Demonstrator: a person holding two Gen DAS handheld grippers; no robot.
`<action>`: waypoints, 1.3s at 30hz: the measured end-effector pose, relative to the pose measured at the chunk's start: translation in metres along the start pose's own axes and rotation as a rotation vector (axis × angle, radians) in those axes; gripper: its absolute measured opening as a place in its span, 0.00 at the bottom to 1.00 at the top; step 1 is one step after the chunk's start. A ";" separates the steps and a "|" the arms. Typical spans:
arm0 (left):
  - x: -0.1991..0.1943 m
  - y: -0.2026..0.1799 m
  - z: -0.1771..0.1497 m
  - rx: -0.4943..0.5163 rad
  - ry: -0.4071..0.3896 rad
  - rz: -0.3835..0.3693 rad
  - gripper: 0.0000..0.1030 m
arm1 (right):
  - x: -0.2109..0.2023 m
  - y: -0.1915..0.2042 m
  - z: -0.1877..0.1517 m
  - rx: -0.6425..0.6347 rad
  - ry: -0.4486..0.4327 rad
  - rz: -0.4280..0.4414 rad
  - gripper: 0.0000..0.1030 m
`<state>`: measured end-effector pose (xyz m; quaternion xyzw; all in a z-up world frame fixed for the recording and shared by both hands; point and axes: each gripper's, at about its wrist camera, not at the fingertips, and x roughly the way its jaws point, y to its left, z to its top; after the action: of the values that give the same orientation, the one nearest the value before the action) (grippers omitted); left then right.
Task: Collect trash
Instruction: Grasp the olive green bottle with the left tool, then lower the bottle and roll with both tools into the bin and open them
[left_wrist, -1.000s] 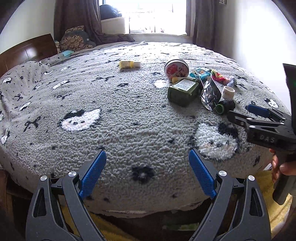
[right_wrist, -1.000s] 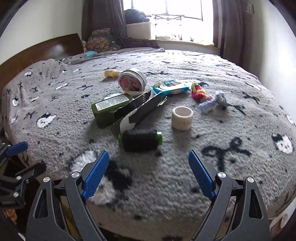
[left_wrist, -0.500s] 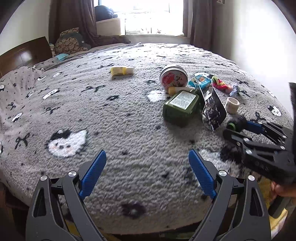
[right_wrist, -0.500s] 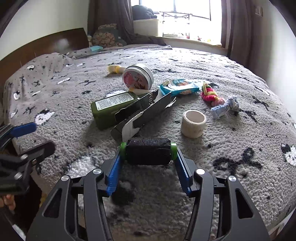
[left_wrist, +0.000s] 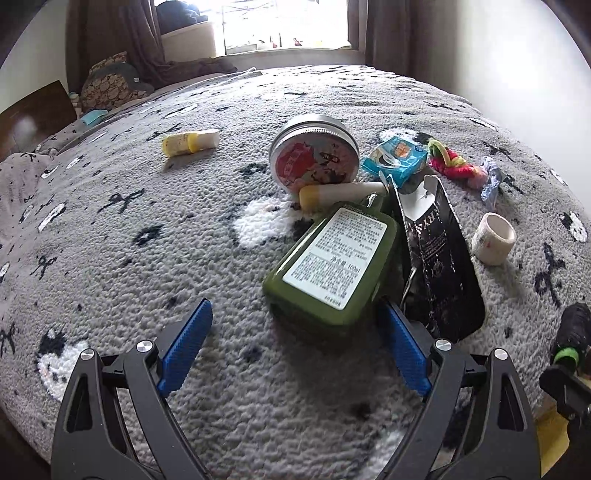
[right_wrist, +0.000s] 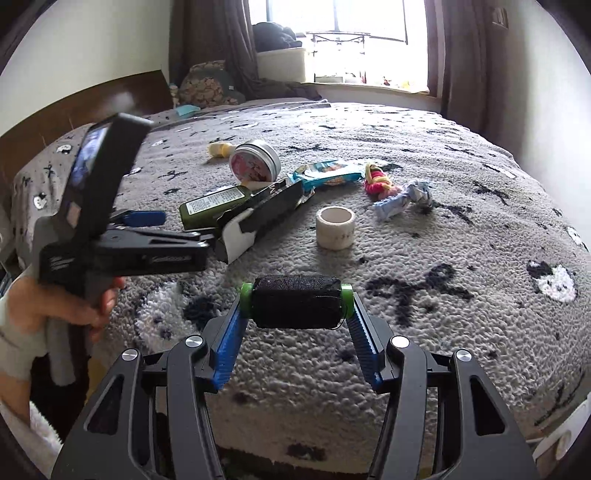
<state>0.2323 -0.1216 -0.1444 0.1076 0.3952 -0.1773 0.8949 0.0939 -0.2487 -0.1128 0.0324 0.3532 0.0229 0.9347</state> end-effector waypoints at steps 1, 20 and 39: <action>0.004 -0.003 0.003 0.004 0.005 0.001 0.82 | 0.000 -0.002 -0.001 0.001 0.001 -0.003 0.53; -0.024 -0.003 -0.028 0.062 0.001 -0.023 0.52 | -0.018 0.001 -0.008 -0.017 -0.017 -0.031 0.53; -0.134 0.010 -0.127 -0.015 -0.126 -0.036 0.49 | -0.063 0.035 -0.036 -0.050 -0.070 0.006 0.53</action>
<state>0.0672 -0.0388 -0.1285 0.0827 0.3412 -0.1967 0.9155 0.0220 -0.2168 -0.0952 0.0109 0.3197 0.0336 0.9469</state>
